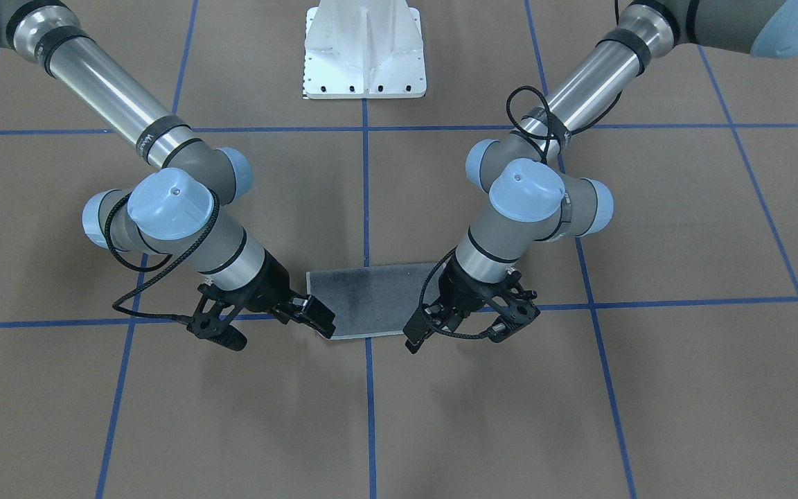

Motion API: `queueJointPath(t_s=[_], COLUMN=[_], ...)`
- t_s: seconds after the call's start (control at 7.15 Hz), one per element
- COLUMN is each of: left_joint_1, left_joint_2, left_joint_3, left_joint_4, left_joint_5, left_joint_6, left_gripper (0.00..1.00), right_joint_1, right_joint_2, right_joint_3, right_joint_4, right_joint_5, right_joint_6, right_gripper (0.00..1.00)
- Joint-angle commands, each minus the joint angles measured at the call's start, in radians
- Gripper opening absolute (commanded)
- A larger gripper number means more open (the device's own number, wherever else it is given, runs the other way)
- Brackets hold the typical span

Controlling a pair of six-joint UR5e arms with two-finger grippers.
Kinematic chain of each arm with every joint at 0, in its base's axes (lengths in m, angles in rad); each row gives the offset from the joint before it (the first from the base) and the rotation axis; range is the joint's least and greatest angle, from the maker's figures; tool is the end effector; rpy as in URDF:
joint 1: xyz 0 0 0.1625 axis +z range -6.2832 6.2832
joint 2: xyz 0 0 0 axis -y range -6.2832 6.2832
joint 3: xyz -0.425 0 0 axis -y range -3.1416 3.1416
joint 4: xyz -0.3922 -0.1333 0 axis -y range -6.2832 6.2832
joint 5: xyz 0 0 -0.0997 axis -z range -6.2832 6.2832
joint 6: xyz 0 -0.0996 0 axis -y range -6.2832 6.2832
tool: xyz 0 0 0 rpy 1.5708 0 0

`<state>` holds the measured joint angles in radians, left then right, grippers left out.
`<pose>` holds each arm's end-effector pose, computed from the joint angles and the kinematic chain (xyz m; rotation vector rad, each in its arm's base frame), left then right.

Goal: Fold towel twice with both arms
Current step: 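Move the right gripper to the towel end nearest it and grasp it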

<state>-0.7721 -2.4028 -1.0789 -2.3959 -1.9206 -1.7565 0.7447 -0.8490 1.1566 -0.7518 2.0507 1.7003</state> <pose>0.5106 -0.6356 0.2632 0.0379 1.2143 -0.6366 -0.5123 -0.5910 0.3107 -0.0740 -1.1918 0.4995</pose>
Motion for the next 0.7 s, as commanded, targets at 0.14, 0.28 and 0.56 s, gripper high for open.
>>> queueJointPath(t_s=[0.14, 0.28, 0.56], left_joint_1=[-0.068, -0.070, -0.073], left_joint_2=[-0.001, 0.002, 0.005], left_joint_3=[0.000, 0.002, 0.002], left_joint_4=[0.006, 0.007, 0.007], left_joint_5=[-0.098, -0.100, -0.100], left_joint_6=[0.046, 0.052, 0.052], left_gripper=[1.00, 1.00, 1.00], right_joint_1=[-0.053, -0.053, -0.067], right_joint_2=[-0.051, -0.058, -0.061], right_joint_3=[0.053, 0.114, 0.143], right_joint_4=[-0.018, -0.090, -0.135], right_joint_5=[0.005, 0.012, 0.003], right_joint_6=[-0.007, -0.010, -0.039], right_gripper=[0.99, 0.99, 0.99])
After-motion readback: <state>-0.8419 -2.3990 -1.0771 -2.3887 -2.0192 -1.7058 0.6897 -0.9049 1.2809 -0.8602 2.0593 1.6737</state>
